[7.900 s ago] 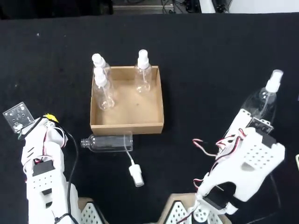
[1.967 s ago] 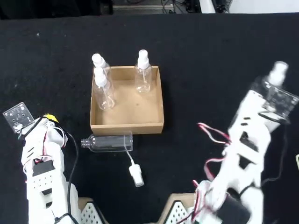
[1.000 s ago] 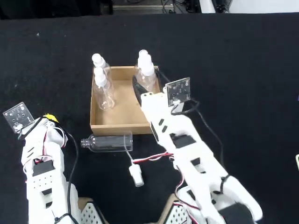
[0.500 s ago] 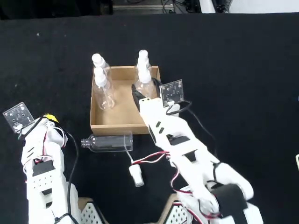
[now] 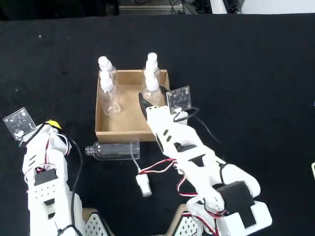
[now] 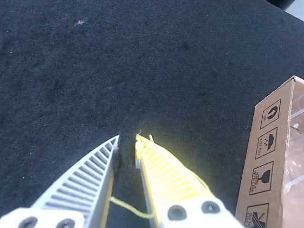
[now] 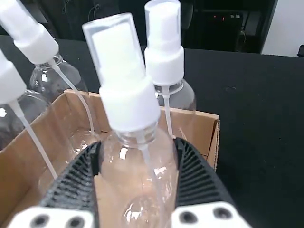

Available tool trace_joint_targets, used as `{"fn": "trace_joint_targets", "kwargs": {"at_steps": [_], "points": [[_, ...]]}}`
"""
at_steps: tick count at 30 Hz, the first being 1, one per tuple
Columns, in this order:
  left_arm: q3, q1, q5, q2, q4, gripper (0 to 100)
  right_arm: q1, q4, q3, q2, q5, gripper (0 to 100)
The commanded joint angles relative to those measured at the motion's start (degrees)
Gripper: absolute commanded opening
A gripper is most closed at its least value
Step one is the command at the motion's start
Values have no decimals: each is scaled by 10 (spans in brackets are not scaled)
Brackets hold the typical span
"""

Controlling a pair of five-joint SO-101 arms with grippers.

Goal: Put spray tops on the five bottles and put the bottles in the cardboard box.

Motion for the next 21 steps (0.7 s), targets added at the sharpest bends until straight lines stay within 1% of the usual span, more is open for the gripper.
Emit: {"fn": "trace_joint_targets", "kwargs": {"at_steps": [1,4,7,9,15,17,19,20,21], "points": [[-5,0,2,-6,-16,44,-1,-15,-35,0,-4,13],[-5,0,2,-6,-16,44,-1,-15,-35,0,-4,33],[-5,0,2,-6,-16,44,-2,-12,-35,0,-4,117],[-5,0,2,-6,-16,44,-2,-12,-35,0,-4,151],[-6,0,2,-6,-16,44,-3,-12,-44,0,-4,115],[-6,0,2,-6,-16,44,-3,-14,-44,0,-4,83],[-6,0,2,-6,-16,44,-3,-14,-45,0,-4,21],[-6,0,2,-6,-16,44,-3,-14,-47,0,-4,6],[-7,0,2,-6,-16,44,-3,-14,-50,0,-4,17]]}}
